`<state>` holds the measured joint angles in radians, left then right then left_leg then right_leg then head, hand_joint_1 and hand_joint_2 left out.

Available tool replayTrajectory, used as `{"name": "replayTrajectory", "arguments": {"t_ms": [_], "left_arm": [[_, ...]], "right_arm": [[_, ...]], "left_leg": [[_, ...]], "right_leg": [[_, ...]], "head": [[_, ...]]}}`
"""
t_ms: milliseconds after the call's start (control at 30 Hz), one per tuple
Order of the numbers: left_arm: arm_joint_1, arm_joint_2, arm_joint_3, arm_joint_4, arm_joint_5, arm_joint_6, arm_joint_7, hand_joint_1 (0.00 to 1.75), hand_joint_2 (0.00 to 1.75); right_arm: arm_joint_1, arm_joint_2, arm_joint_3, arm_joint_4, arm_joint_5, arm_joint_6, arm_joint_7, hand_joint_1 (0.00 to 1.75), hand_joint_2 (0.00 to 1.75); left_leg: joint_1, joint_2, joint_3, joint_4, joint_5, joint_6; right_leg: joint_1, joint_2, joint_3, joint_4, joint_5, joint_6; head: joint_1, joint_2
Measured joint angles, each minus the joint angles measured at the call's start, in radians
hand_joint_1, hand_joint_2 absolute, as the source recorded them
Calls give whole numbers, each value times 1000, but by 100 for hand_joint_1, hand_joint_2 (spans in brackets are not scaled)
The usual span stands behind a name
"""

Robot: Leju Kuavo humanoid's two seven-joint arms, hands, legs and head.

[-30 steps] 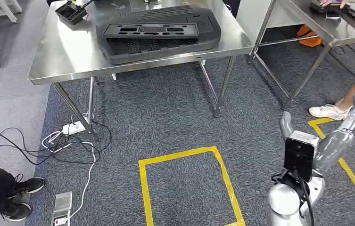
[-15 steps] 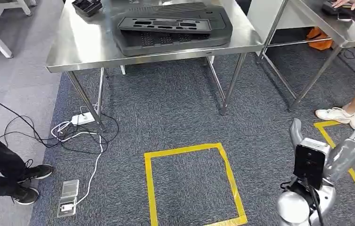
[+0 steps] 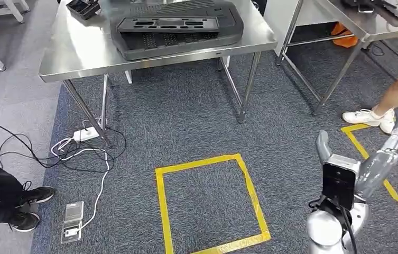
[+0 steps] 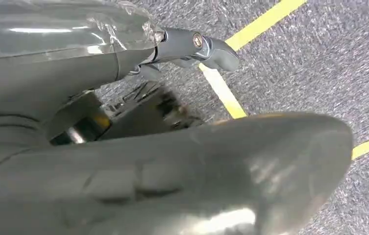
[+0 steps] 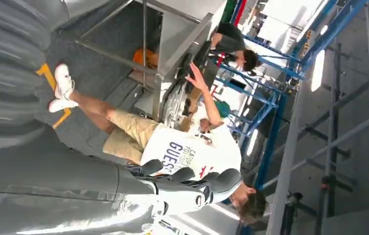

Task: Take the parts from the cabinet and place them on the table.

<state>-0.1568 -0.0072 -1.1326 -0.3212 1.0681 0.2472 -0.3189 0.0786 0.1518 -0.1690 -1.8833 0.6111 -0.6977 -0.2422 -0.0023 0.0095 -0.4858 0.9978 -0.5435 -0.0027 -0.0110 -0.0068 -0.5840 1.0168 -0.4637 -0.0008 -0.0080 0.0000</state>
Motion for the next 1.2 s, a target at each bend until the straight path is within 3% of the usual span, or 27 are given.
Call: {"name": "replayTrajectory", "arguments": {"t_ms": [100, 133, 167, 200, 233, 267, 300, 333, 367, 433, 467, 500, 633, 667, 733, 800, 833, 867, 900, 967, 1000, 1033, 1133, 1167, 1200], "left_arm": [[3, 0, 0, 0, 0, 0, -1, 0, 0], [4, 0, 0, 0, 0, 0, -2, 0, 0], [1, 0, 0, 0, 0, 0, -2, 0, 0], [-1, 0, 0, 0, -1, 0, -5, 0, 0], [-1, 0, 0, 0, -1, 0, -6, 0, 0], [0, 0, 0, 0, -2, 0, -8, 0, 0], [2, 0, 0, 0, -2, 1, -9, 0, 0], [3, 0, 0, 0, -2, 2, -9, 0, 0], [3, 0, 0, 0, -2, 2, -10, 0, 0], [1, 0, 0, 0, -1, 3, -10, 0, 0], [1, 0, 0, 0, -1, 2, -11, 0, 0], [1, 0, 0, 0, -1, 2, -11, 0, 0], [0, 0, 0, 1, -1, 2, -13, 0, 0], [1, 0, 0, 1, -1, 3, -13, 0, 0], [0, 0, 0, 1, -1, 3, -14, 0, 0], [0, 0, 0, 1, -1, 2, -14, 0, 0], [1, 0, 0, 1, -2, 2, -14, 0, 0], [2, 0, 0, 1, -2, 2, -14, 0, 0], [2, 0, 0, 1, -2, 2, -14, 0, 0], [1, 0, 0, 1, -3, 1, -14, 0, 0], [1, 0, 0, 2, -3, 1, -14, 0, 0], [-2, 0, 0, 2, -3, 1, -15, 0, 0], [3, 0, 0, 2, -3, 1, -16, 0, 0], [3, 0, 0, 3, -3, 1, -16, 0, 0], [4, 0, 0, 3, -3, 1, -16, 0, 0]], "right_arm": [[0, 0, 0, 0, 1, 0, 0, 0, 175], [0, 0, 0, -1, 2, 0, 0, 0, 175], [2, -3, 0, -2, 2, 0, 2, 0, 175], [1, -5, 0, -3, 3, 0, 2, 0, 175], [1, -5, 0, -3, 5, 0, 3, 0, 175], [2, -6, 0, -3, 5, 0, 7, 0, 175], [4, -6, 0, -3, 5, 0, 9, 0, 175], [4, -7, 0, -3, 6, 0, 10, 0, 175], [5, -8, 0, -3, 8, 0, 13, 0, 175], [5, -10, 0, -3, 9, 0, 15, 0, 175], [4, -11, 0, -4, 9, 0, 17, 0, 175], [4, -13, 0, -5, 9, 0, 18, 0, 175], [9, -16, 0, -7, 9, 0, 21, 0, 175], [7, -16, 0, -8, 9, 0, 21, 0, 175], [8, -16, 1, -9, 11, 0, 21, 0, 175], [8, -17, 1, -9, 15, 0, 22, 0, 175], [9, -17, 1, -9, 15, 0, 24, 0, 175], [9, -17, 1, -9, 15, 0, 24, 0, 175], [9, -17, 1, -9, 15, 0, 25, 0, 175], [9, -17, 1, -9, 18, 0, 28, 0, 175], [9, -17, 2, -9, 19, 0, 31, 0, 175], [9, -17, 2, -9, 20, 0, 32, 0, 175], [8, -20, 3, -9, 21, 0, 35, 0, 175], [8, -21, 4, -10, 21, 1, 35, 0, 175], [7, -23, 4, -11, 21, 0, 35, 0, 175]], "left_leg": [[-5, -2, -10, 2, 14, 12], [2, -2, -12, -9, 23, 22], [7, 2, -16, -14, 34, 28], [7, -1, -26, -14, 39, 34], [7, -1, -34, -12, 44, 37], [6, -1, -45, -11, 49, 39], [5, -3, -54, -9, 54, 39], [5, -7, -62, -5, 58, 38], [5, -11, -68, -1, 60, 36], [6, -25, -74, 9, 61, 34], [7, -32, -77, 16, 60, 32], [5, -37, -84, 19, 61, 26], [4, -64, -96, 23, 76, -1], [5, -56, -98, 40, 62, -6], [5, -26, -134, 125, -3, -17], [8, -19, -204, 291, -84, -25], [9, -19, -227, 348, -101, -25], [9, -19, -227, 355, -93, -24], [8, -19, -213, 332, -74, -21], [5, -2, -100, 119, 28, -6], [-1, 32, -60, 34, 48, 4], [-13, 61, -57, 17, 37, 9], [-17, 32, -68, 15, 45, 18], [-9, 22, -66, 4, 52, 28], [-3, 16, -61, -3, 59, 34]], "right_leg": [[-5, -5, -1, -3, 12, 18], [0, -5, -2, -4, 16, 25], [-6, 0, -8, 15, -9, 27], [-3, 1, -29, 59, -52, 28], [-4, 2, -54, 121, -94, 31], [-4, 2, -92, 224, -149, 34], [-4, 3, -117, 299, -181, 36], [-4, 3, -122, 329, -186, 37], [-5, 3, -99, 302, -166, 37], [-7, 10, 4, 136, -89, 33], [-10, 33, 64, 30, -55, 30], [-13, 70, 77, 2, -80, 28], [-2, 33, 66, 0, -60, 10], [-10, 20, 67, -9, -53, 0], [-11, 4, 62, -10, -49, -7], [-9, -17, 55, -9, -47, -10], [-9, -27, 53, -8, -47, -11], [-8, -37, 53, -8, -47, -11], [-7, -45, 54, -8, -47, -11], [-5, -66, 60, -8, -49, -8], [-5, -73, 63, -9, -51, -6], [1, -81, 62, -8, -52, -2], [1, -102, 63, -11, -50, 11], [1, -111, 67, -10, -51, 18], [-5, -88, 68, -4, -65, 24]], "head": [[2, 0], [2, 0], [-1, 0], [4, 0], [14, 0], [20, 0], [24, 0], [27, 0], [28, 0], [35, 0], [41, 0], [43, 0], [36, 0], [38, 0], [21, 0], [5, 0], [3, 0], [2, 0], [1, 0], [-1, 0], [-1, 0], [-1, 0], [1, 0], [0, 0], [1, 0]]}}
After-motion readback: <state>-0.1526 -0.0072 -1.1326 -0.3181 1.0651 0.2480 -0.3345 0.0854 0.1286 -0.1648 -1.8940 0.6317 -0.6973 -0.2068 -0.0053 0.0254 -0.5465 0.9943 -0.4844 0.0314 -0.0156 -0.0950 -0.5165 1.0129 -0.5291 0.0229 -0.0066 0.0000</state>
